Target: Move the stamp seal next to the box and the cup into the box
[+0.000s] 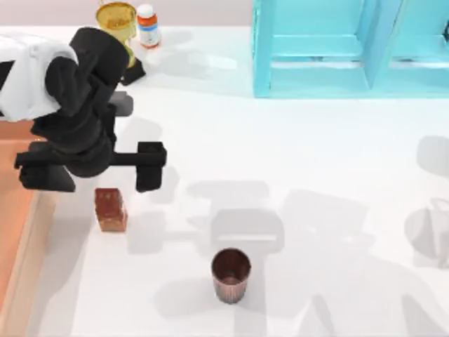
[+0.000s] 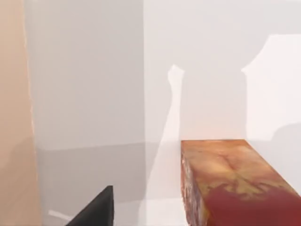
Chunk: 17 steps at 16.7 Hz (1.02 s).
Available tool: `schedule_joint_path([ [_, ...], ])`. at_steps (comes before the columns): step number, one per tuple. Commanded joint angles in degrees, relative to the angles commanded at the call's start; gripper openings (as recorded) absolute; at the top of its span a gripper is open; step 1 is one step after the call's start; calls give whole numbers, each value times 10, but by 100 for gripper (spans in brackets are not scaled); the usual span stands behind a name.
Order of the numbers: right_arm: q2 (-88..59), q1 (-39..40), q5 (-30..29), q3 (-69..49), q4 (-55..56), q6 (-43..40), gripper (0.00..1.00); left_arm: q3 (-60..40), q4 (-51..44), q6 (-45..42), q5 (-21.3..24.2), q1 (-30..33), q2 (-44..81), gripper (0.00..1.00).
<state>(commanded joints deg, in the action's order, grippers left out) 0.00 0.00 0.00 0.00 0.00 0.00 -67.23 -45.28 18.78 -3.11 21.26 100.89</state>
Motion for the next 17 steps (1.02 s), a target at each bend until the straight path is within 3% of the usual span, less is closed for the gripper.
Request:
schedule_joint_path([
  [13, 0, 0, 0, 0, 0, 0, 100, -173, -203, 3, -1, 3, -24, 100],
  [17, 0, 0, 0, 0, 0, 0, 100, -190, -224, 3, -1, 2, -34, 100],
])
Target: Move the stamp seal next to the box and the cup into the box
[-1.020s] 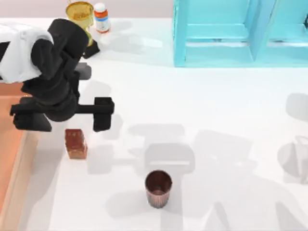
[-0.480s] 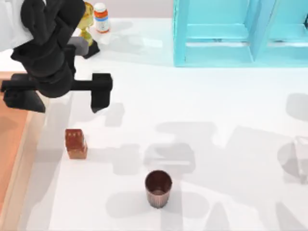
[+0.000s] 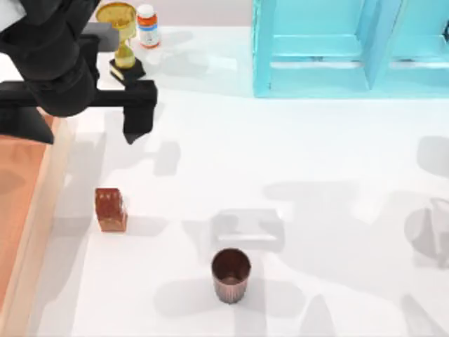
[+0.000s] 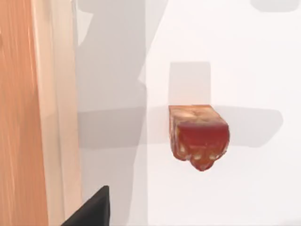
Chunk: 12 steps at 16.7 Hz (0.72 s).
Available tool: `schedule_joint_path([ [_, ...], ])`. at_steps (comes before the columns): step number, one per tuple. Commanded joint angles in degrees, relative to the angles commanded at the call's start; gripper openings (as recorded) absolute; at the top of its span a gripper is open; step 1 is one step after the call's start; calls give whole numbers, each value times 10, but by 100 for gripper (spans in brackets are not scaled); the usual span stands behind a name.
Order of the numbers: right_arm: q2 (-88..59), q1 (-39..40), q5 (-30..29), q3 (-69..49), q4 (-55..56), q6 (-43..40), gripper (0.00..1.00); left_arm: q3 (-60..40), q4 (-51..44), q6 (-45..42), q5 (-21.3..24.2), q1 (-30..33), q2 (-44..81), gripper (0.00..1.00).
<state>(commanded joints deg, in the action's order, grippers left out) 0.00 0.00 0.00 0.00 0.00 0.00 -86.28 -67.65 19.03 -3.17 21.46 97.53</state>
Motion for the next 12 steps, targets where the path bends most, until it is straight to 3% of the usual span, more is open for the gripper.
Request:
schedule_joint_path([
  [5, 0, 0, 0, 0, 0, 0, 100, -7, -3, 22, 2, 21, 14, 100],
  [12, 0, 0, 0, 0, 0, 0, 100, -55, -35, 212, 20, 207, 101, 100],
])
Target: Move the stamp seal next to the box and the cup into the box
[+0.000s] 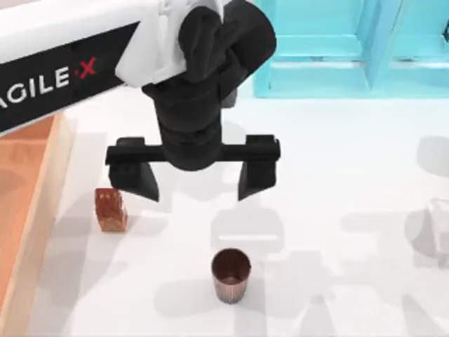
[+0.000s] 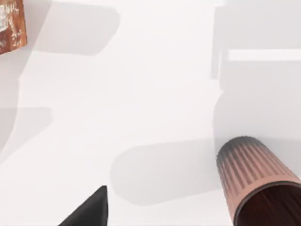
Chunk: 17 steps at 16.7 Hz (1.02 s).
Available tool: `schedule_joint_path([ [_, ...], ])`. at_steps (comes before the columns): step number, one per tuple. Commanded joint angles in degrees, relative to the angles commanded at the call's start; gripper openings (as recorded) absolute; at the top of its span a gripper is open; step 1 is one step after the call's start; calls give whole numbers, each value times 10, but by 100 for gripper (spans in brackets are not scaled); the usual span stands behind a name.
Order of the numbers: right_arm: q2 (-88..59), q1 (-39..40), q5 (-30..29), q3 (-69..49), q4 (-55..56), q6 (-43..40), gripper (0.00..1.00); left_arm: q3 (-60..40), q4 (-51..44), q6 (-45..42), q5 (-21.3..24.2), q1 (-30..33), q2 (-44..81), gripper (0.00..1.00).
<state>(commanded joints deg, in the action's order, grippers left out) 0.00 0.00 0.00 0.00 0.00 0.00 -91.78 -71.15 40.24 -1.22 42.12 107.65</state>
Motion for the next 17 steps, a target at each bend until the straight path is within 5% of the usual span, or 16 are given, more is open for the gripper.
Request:
schedule_joint_path([
  [5, 0, 0, 0, 0, 0, 0, 100, -23, -11, 112, 13, 108, 41, 100],
  [12, 0, 0, 0, 0, 0, 0, 100, -13, 0, 117, 13, 113, 44, 100],
  [17, 0, 0, 0, 0, 0, 0, 100, 65, 108, 116, 14, 113, 68, 100],
])
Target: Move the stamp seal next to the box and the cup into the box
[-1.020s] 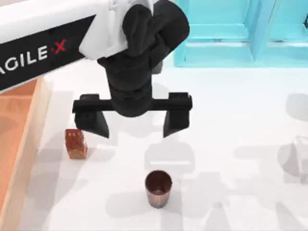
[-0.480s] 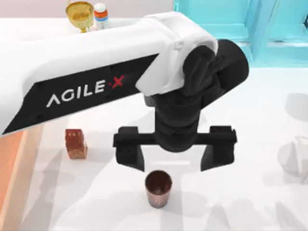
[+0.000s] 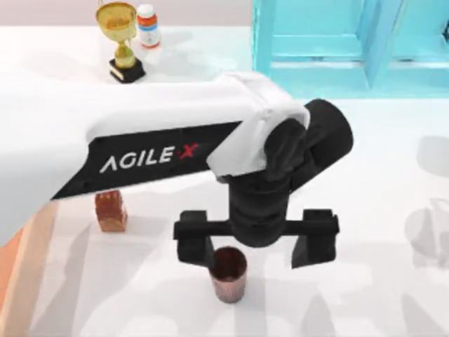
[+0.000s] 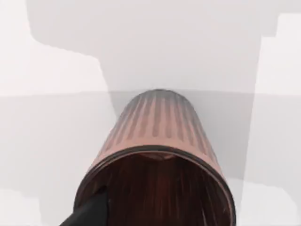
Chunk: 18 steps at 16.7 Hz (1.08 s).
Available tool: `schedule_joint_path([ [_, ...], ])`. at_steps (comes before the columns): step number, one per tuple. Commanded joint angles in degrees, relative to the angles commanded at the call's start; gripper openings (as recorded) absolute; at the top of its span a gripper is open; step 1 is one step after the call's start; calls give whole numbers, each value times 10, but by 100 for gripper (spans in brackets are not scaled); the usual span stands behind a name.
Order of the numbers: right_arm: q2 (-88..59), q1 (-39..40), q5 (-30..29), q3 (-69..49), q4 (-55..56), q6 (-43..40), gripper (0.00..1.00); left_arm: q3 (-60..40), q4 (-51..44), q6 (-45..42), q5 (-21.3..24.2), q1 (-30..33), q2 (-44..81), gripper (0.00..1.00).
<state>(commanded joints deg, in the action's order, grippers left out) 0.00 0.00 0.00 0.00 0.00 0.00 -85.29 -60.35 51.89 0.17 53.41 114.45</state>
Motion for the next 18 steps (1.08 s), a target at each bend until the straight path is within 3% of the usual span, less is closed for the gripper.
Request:
schedule_joint_path([
  [7, 0, 0, 0, 0, 0, 0, 100, 42, 50, 0, 0, 1, 14, 100],
  [18, 0, 0, 0, 0, 0, 0, 100, 42, 50, 0, 0, 1, 14, 17],
])
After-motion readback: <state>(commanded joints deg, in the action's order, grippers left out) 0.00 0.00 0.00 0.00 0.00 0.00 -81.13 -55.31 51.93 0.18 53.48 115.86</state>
